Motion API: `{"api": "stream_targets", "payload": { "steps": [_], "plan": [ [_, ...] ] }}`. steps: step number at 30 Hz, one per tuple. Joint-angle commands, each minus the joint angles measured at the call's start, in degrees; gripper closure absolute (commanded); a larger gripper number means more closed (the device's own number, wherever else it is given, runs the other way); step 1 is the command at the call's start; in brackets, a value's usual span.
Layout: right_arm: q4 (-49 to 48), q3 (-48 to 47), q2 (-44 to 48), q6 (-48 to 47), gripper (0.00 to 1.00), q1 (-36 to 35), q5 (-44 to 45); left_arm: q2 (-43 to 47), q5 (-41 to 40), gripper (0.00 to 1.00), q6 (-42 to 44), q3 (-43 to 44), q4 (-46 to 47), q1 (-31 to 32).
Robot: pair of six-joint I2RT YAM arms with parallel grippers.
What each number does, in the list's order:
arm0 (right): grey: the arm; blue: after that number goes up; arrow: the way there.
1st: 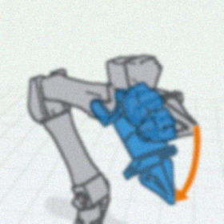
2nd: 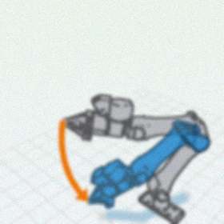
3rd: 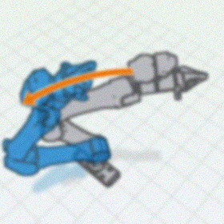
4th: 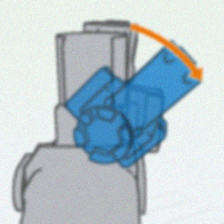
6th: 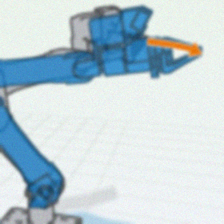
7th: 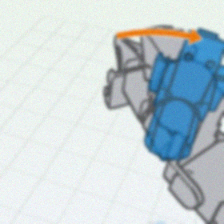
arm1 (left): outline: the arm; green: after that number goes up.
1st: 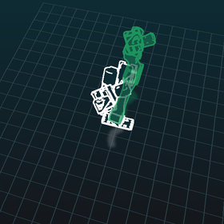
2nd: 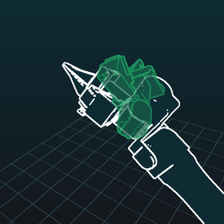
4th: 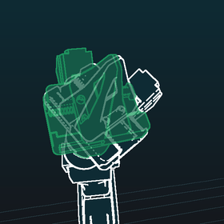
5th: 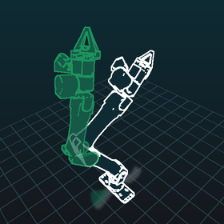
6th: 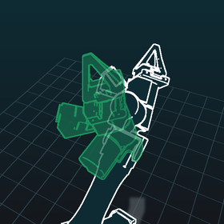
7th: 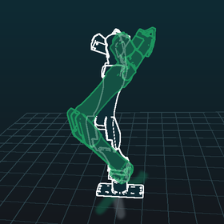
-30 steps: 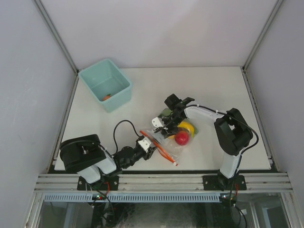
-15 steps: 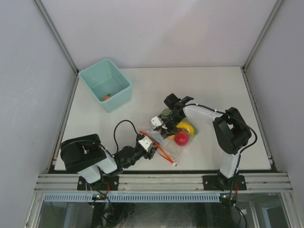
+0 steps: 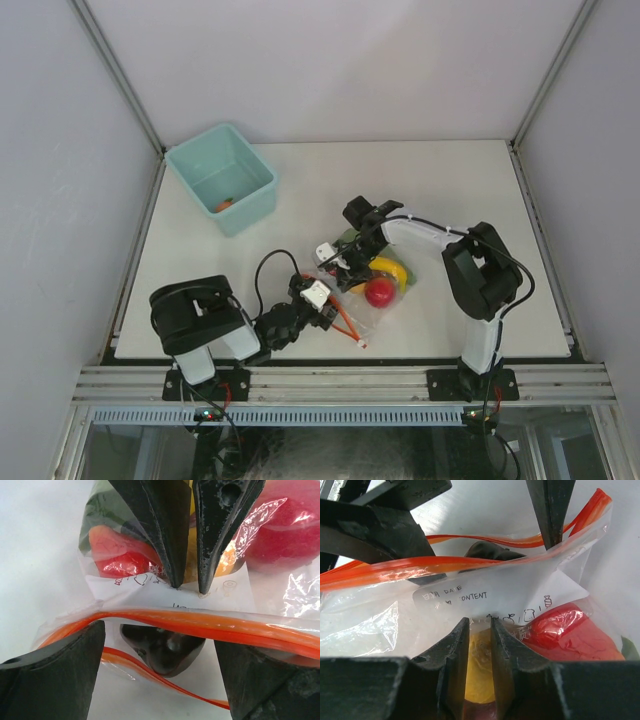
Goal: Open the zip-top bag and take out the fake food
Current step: Pick up the fake fruit from the zipper food storage bag.
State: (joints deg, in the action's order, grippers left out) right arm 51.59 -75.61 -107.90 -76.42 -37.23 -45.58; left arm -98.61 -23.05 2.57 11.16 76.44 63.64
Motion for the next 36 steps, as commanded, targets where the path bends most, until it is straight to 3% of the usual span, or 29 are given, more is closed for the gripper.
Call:
{"api": "stream_targets", "payload": {
  "steps": [1,8,14,20,24,32,36],
  "plan": [
    [1.84,-2.42,-0.95,1.32,0.77,-0.12,-2.86,-2.49,-2.08,0.12,1.04,2.55,3.54,-0.21],
    [1.93,-2.79,-1.31,2.09,0.79,-0.12,-3.28,-5.62,0.83,0.19,-0.98,3.91,3.53,-1.56],
    [1.89,-3.05,-1.53,2.71,0.80,-0.09,-3.17,-6.12,3.03,0.33,-2.67,4.23,3.48,-2.51],
    [1.88,-3.39,-0.74,3.71,0.80,0.63,-2.54,-4.15,4.20,0.67,-4.36,3.14,3.39,-2.65],
    [1.20,-3.41,1.25,5.27,0.80,3.01,-1.66,-0.95,6.35,0.83,-7.76,0.45,3.36,-2.69],
    [-2.74,-0.64,2.94,8.67,0.78,6.56,4.69,9.66,14.68,0.92,-21.13,-5.99,1.05,-2.97],
    [-3.88,-0.65,2.43,10.42,0.78,7.90,6.39,16.15,18.88,0.95,-26.35,-6.55,-5.97,-4.19]
  ]
}}
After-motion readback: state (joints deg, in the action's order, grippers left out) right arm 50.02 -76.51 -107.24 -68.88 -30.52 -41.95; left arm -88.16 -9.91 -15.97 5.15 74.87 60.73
